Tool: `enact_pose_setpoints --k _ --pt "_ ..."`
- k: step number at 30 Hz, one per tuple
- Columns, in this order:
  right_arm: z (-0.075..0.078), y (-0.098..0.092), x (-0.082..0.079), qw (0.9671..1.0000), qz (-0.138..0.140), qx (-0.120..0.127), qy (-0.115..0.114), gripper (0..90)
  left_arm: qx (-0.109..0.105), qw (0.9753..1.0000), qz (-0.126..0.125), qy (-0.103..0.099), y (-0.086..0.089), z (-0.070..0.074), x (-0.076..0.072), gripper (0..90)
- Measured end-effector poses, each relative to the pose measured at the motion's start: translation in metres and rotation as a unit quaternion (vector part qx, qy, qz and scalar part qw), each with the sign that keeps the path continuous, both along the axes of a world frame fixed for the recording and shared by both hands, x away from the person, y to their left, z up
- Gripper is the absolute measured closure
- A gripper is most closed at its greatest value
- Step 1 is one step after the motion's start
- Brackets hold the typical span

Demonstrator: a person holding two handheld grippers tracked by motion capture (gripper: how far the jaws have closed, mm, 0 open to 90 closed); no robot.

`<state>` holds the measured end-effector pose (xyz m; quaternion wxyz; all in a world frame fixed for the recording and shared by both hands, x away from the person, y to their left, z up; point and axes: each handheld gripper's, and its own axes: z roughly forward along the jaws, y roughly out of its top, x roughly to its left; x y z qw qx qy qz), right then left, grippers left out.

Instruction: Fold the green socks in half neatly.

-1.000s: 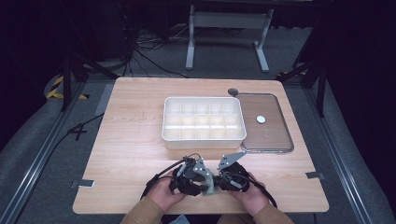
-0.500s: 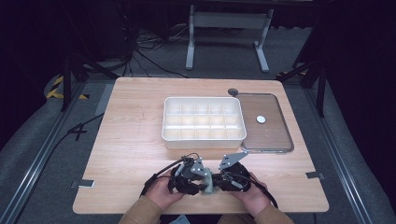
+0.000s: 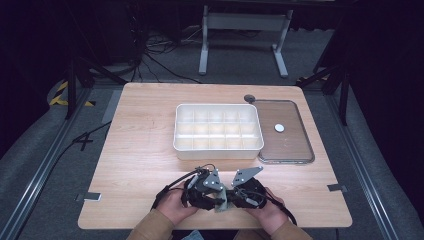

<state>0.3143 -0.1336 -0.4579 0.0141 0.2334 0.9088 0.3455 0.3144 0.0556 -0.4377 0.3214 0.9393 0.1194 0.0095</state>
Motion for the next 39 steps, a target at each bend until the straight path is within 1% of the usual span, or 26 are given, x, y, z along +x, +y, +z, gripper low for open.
enact_pose_setpoints --k 4,5,8,10,11,12,13,15,16,17,18,19,20,21,22,24,26,28,30,31,33,34,35,36,37,39 --pt "0.0 -0.002 0.001 1.0 0.002 0.001 0.002 78.6 0.002 0.9999 -0.01 -0.003 -0.004 -0.002 0.001 58.4" --pt "0.001 -0.004 0.003 0.9999 0.007 -0.003 0.009 77.9 0.001 0.9999 -0.014 0.0 -0.006 -0.002 0.003 58.4" --pt "0.002 -0.012 0.01 0.9991 0.016 0.0 0.04 76.5 0.001 0.9995 -0.014 0.027 -0.014 -0.002 0.009 58.5" --pt "0.002 -0.022 0.017 0.9967 0.017 0.003 0.08 71.9 0.011 0.9994 -0.018 0.028 -0.021 -0.002 0.01 58.8" --pt "0.003 -0.027 0.019 0.9958 0.016 0.002 0.09 70.2 0.017 0.9993 -0.018 0.029 -0.026 -0.003 0.01 59.1" --pt "0.005 -0.032 0.021 0.9945 0.011 -0.006 0.104 69.6 0.02 0.9992 -0.018 0.029 -0.029 -0.003 0.01 59.4" --pt "0.006 -0.034 0.021 0.9942 0.007 -0.009 0.107 69.5 0.024 0.9992 -0.012 0.029 -0.033 -0.003 0.011 59.6" --pt "0.012 -0.041 0.018 0.995 -0.001 -0.025 0.096 68.5 0.028 0.9993 -0.007 0.022 -0.039 -0.003 0.012 61.5" --pt "0.015 -0.045 0.017 0.9956 -0.009 -0.028 0.089 67.2 0.03 0.9994 -0.003 0.019 -0.042 -0.003 0.012 62.4" --pt "0.015 -0.045 0.017 0.9956 -0.009 -0.028 0.089 67.2 0.03 0.9994 -0.003 0.019 -0.042 -0.003 0.012 63.1" --pt "0.019 -0.049 0.016 0.9962 -0.019 -0.029 0.08 66.7 0.033 0.9993 -0.003 0.015 -0.045 -0.003 0.013 63.1" --pt "0.024 -0.054 0.014 0.9972 -0.031 -0.024 0.063 66.4 0.037 0.9992 -0.006 0.015 -0.049 -0.004 0.014 63.3" --pt "0.028 -0.058 0.012 0.9974 -0.044 -0.014 0.054 65.8 0.044 0.9989 -0.006 0.013 -0.051 -0.005 0.013 63.5" --pt "0.03 -0.06 0.011 0.9971 -0.056 -0.004 0.051 63.5 0.057 0.9983 -0.007 0.01 -0.054 -0.005 0.013 63.6" --pt "0.031 -0.06 0.011 0.997 -0.067 0.003 0.039 61.9 0.063 0.998 -0.009 0.007 -0.056 -0.006 0.012 63.6" --pt "0.033 -0.061 0.009 0.9961 -0.083 0.014 0.025 62.3 0.069 0.9976 -0.009 0.001 -0.059 -0.007 0.01 63.3" --pt "0.031 -0.062 0.009 0.9952 -0.092 0.023 0.022 62.6 0.068 0.9976 -0.011 -0.003 -0.062 -0.006 0.008 63.2" --pt "0.028 -0.063 0.01 0.9944 -0.098 0.02 0.033 61.4 0.066 0.9978 -0.011 -0.007 -0.062 -0.005 0.008 63.3" --pt "0.029 -0.064 0.009 0.9944 -0.1 0.022 0.024 60.2 0.059 0.9982 -0.01 -0.005 -0.062 -0.003 0.009 63.2" --pt "0.031 -0.064 0.008 0.9941 -0.102 0.029 0.022 61.1 0.056 0.9984 -0.008 -0.006 -0.061 -0.003 0.009 63.1" --pt "0.034 -0.066 0.007 0.9943 -0.102 0.029 0.009 66.1 0.051 0.9986 -0.008 -0.006 -0.06 -0.001 0.009 63.1" --pt "0.034 -0.066 0.007 0.9943 -0.102 0.029 0.009 66.1 0.051 0.9986 -0.008 -0.006 -0.06 -0.001 0.009 63.1" --pt "0.036 -0.068 0.007 0.9945 -0.101 0.028 0.007 71.1 0.051 0.9986 -0.009 -0.005 -0.06 -0.001 0.009 63.1" --pt "0.035 -0.071 0.008 0.9948 -0.1 0.016 0.012 78.4 0.053 0.9986 -0.009 -0.006 -0.06 -0.001 0.01 63.1" --pt "0.033 -0.072 0.009 0.9945 -0.104 0.004 0.018 81.4 0.052 0.9986 -0.008 -0.004 -0.06 -0.001 0.009 63.1" --pt "0.025 -0.071 0.012 0.9943 -0.099 -0.018 0.033 86.1 0.05 0.9987 -0.008 -0.006 -0.061 -0.002 0.009 63.2"
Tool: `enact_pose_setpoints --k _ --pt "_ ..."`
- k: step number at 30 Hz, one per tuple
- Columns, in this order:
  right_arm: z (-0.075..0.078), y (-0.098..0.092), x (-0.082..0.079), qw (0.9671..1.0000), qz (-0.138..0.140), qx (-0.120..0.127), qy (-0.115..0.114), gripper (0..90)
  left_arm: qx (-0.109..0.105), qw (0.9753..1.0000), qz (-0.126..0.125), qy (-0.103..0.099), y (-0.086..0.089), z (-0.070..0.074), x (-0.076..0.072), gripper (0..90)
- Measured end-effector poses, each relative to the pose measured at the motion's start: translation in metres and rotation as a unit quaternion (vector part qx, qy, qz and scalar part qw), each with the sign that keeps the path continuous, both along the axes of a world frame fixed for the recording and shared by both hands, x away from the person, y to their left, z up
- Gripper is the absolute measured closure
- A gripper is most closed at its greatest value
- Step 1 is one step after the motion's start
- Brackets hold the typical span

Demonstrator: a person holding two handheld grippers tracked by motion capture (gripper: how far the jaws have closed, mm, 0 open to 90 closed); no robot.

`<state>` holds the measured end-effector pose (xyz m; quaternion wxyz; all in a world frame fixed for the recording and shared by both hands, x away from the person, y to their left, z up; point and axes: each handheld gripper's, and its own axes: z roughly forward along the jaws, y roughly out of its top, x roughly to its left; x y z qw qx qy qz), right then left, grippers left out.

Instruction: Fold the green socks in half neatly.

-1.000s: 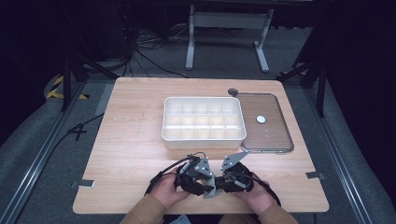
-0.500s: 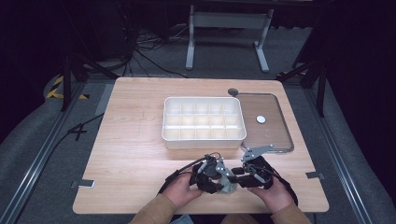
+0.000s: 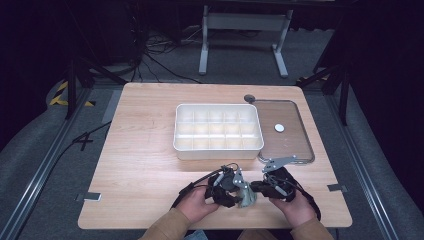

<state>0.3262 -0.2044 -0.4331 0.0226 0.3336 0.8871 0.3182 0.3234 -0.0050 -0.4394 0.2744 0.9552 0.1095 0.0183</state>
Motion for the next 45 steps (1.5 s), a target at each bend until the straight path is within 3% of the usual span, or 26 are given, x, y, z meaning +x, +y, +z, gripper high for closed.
enact_pose_setpoints --k 2,7,16,18,22,25,26,27,29,32,37,40,45 --pt "-0.007 0.004 0.001 0.9997 0.012 -0.021 0.009 88.4 0.001 1.0 0.0 -0.001 0.0 0.0 0.0 63.2" --pt "-0.011 0.011 -0.001 0.9992 0.023 -0.027 0.018 88.9 -0.001 1.0 -0.003 -0.004 0.0 0.0 0.0 63.2" --pt "-0.018 0.022 -0.006 0.9982 0.04 0.005 0.044 89.2 -0.024 0.9995 -0.019 -0.008 0.002 0.005 -0.005 62.6" --pt "-0.021 0.024 -0.008 0.998 0.042 0.019 0.044 89.2 -0.027 0.9993 -0.023 -0.01 0.001 0.006 -0.006 62.0" --pt "-0.021 0.021 -0.006 0.9973 0.052 0.02 0.049 87.9 -0.023 0.999 -0.035 -0.015 -0.002 0.005 -0.007 61.9" --pt "-0.018 0.018 -0.006 0.997 0.054 0.008 0.054 82.8 -0.019 0.999 -0.038 -0.013 -0.006 0.004 -0.008 61.9" --pt "-0.01 0.014 -0.007 0.9969 0.067 -0.014 0.038 80.8 -0.013 0.999 -0.041 -0.012 -0.007 0.004 -0.007 61.9" --pt "-0.006 0.01 -0.008 0.997 0.069 -0.017 0.03 80.9 -0.012 0.999 -0.041 -0.012 -0.009 0.004 -0.006 61.9" --pt "0.004 0.001 -0.009 0.9985 0.054 -0.004 0.013 78.3 -0.013 0.9992 -0.038 -0.007 -0.013 0.004 -0.004 62.1" --pt "0.009 -0.008 -0.009 0.9992 0.015 0.037 -0.002 67.3 -0.005 0.9992 -0.038 -0.005 -0.014 0.003 -0.003 62.1" --pt "0.001 -0.003 -0.012 0.9989 -0.013 0.039 -0.021 55.2 -0.003 0.9994 -0.03 -0.019 -0.017 0.002 -0.008 61.8" --pt "0.0 -0.002 -0.013 0.9979 -0.027 0.056 -0.017 54.7 -0.011 0.9994 -0.024 -0.021 -0.015 0.0 -0.008 61.6" --pt "-0.008 0.002 -0.013 0.9982 -0.03 0.052 -0.003 54.0 -0.015 0.9998 -0.007 -0.006 -0.012 -0.002 -0.008 61.3"
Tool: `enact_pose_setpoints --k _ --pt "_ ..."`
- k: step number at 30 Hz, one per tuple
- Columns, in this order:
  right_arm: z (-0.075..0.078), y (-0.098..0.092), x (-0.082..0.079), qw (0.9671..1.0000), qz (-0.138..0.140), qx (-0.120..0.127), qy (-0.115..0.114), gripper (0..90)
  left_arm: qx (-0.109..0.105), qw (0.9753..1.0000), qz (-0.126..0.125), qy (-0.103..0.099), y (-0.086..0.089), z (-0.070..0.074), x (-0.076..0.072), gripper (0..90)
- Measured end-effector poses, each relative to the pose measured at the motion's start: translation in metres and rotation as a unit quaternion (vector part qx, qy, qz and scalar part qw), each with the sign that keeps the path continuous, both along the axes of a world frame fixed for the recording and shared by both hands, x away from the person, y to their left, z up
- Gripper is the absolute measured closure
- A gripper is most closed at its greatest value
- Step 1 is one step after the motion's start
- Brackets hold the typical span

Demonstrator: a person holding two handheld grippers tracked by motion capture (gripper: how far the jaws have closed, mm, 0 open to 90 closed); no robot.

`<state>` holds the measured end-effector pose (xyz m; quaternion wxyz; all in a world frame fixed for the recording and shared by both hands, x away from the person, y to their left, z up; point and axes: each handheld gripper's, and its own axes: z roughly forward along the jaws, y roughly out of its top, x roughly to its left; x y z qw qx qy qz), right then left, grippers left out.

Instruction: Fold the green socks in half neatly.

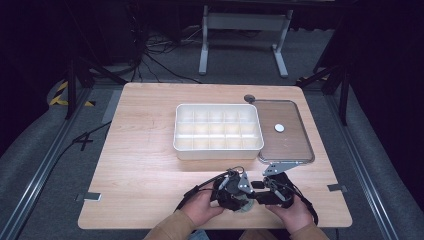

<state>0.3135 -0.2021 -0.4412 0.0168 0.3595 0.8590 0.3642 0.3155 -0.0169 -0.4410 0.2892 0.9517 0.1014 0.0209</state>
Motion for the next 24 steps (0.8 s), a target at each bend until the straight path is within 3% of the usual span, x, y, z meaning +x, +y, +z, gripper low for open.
enact_pose_setpoints --k 6,10,16,19,24 --pt "-0.008 0.005 0.0 0.9999 -0.004 -0.015 -0.001 52.7 0.009 0.9998 0.015 -0.004 0.0 0.001 -0.004 60.5" --pt "-0.01 0.005 0.002 0.9998 -0.002 -0.022 0.0 52.5 0.019 0.999 0.034 -0.023 0.003 0.004 -0.009 47.4" --pt "-0.016 0.001 0.009 0.9988 -0.004 -0.015 0.048 52.2 0.034 0.9984 0.042 -0.016 0.009 -0.001 -0.012 46.4" --pt "-0.016 0.001 0.012 0.9976 -0.003 -0.012 0.069 52.3 0.033 0.9979 0.055 0.004 0.011 -0.003 -0.01 46.3" --pt "-0.017 0.002 0.017 0.9951 -0.006 -0.005 0.098 52.9 0.027 0.9974 0.066 0.015 0.014 -0.007 -0.008 45.6"
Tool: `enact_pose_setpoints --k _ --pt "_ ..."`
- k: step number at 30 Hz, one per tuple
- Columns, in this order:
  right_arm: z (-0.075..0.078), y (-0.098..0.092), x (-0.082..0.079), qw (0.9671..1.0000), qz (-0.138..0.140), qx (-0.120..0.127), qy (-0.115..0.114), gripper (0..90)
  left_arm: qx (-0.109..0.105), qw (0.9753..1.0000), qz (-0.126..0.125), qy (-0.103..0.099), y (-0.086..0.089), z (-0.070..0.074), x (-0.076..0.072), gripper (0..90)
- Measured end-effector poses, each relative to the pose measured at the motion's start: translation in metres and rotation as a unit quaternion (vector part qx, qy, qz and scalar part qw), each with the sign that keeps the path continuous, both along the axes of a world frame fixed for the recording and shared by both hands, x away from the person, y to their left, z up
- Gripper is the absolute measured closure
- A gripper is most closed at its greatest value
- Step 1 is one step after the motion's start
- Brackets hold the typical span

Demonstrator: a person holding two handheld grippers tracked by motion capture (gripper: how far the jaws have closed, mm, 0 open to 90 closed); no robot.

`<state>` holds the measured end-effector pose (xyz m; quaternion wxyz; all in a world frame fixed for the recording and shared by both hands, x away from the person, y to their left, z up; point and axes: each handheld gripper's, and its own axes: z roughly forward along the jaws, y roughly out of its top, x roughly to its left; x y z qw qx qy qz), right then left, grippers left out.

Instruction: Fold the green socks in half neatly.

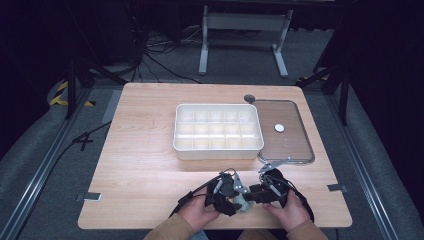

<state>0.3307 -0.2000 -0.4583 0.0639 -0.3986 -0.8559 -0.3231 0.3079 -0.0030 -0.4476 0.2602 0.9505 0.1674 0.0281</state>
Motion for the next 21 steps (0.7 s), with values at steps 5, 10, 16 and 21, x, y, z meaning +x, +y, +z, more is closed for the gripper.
enact_pose_setpoints --k 5,10,16,21 --pt "-0.0034 0.0008 0.0041 0.9994 -0.003 0.016 0.03 53.7 -0.003 1.0 0.006 0.0 0.0016 -0.0022 -0.0008 45.6" --pt "-0.0045 0.0026 0.005 0.9991 0.004 0.023 0.035 57.0 -0.002 1.0 0.004 0.001 0.002 -0.0024 -0.001 46.4" --pt "-0.009 0.0011 0.0094 0.9969 0.009 0.048 0.062 63.6 -0.003 1.0 0.004 0.005 0.0026 -0.0029 0.0003 47.3" --pt "-0.0067 0.0032 0.0102 0.9967 0.019 0.048 0.063 74.0 0.002 1.0 0.005 -0.001 0.0026 -0.0008 -0.0017 47.5"
